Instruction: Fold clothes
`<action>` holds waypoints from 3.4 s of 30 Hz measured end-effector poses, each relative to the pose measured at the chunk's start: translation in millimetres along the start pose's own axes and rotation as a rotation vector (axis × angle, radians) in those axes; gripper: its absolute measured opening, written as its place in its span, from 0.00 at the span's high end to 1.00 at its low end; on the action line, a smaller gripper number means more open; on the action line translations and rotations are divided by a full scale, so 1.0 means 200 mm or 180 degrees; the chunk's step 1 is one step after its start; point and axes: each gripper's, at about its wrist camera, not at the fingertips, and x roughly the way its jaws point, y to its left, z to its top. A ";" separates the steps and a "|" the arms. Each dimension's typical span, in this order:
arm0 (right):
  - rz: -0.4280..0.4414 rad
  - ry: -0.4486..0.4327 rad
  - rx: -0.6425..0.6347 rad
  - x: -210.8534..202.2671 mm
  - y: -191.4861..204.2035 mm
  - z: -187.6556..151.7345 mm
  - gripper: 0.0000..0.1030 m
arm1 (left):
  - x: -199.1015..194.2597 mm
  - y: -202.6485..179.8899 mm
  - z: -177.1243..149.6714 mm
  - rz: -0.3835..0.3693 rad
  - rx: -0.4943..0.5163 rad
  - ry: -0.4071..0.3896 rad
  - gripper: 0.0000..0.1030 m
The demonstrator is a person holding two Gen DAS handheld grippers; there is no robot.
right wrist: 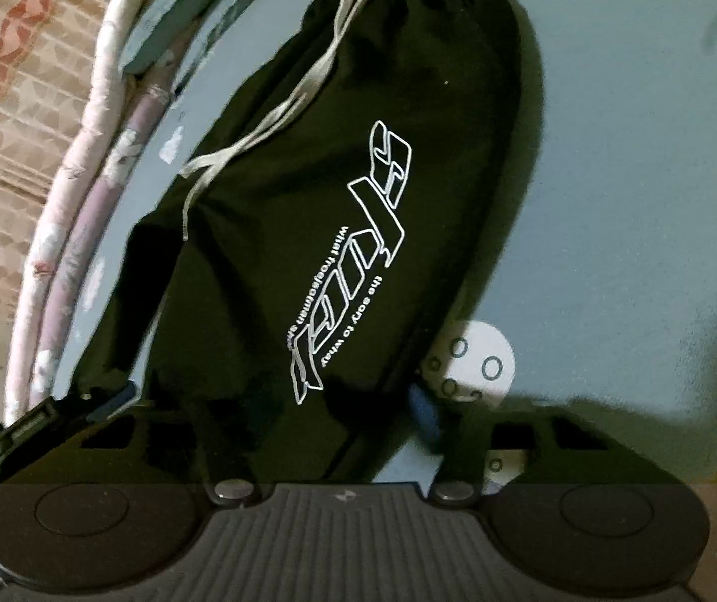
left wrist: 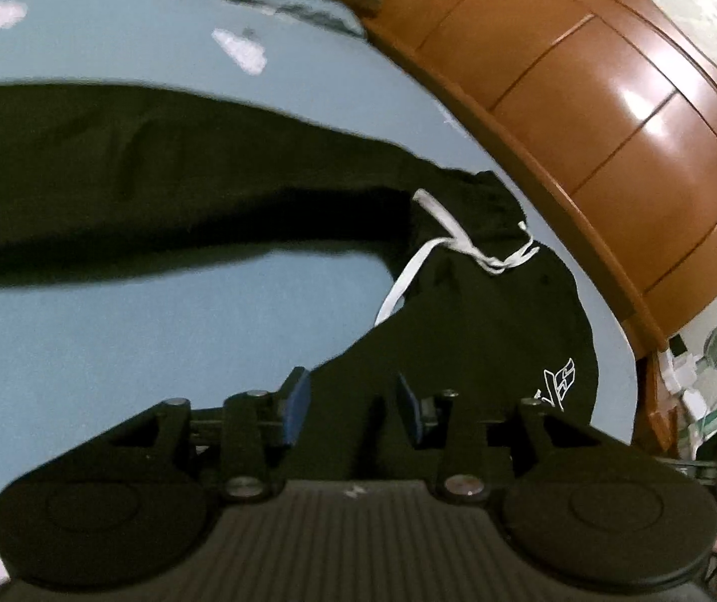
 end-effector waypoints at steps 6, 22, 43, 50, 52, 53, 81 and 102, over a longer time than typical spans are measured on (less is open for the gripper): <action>-0.0297 0.0085 -0.0213 -0.02 0.02 -0.02 0.94 | 0.00 -0.04 -0.03 -0.0128 0.0201 -0.0010 0.62; -0.0362 -0.0330 -0.0849 -0.22 0.31 0.22 0.75 | 0.01 0.01 0.03 -0.0251 0.0141 0.0119 0.55; -0.0121 0.0533 -0.1462 0.33 0.44 0.22 0.95 | 0.03 0.07 0.05 -0.0523 -0.0096 0.0310 0.56; -0.0061 0.0464 -0.1258 0.29 0.36 0.19 0.95 | 0.32 0.05 0.22 -0.0695 -0.0174 0.0306 0.65; -0.0062 0.0444 -0.1272 0.30 0.36 0.18 0.95 | 0.42 0.05 0.26 -0.0708 -0.0177 0.0369 0.65; -0.0065 0.0435 -0.1281 0.30 0.36 0.18 0.95 | 0.47 0.04 0.28 -0.0715 -0.0178 0.0401 0.65; 0.0130 0.0380 -0.1049 0.33 0.34 0.18 0.93 | 0.47 0.05 0.17 -0.0540 0.0255 0.0657 0.76; -0.0180 0.0263 -0.1712 0.29 0.54 0.10 0.33 | 0.09 0.15 0.23 0.0070 -0.0006 0.0141 0.92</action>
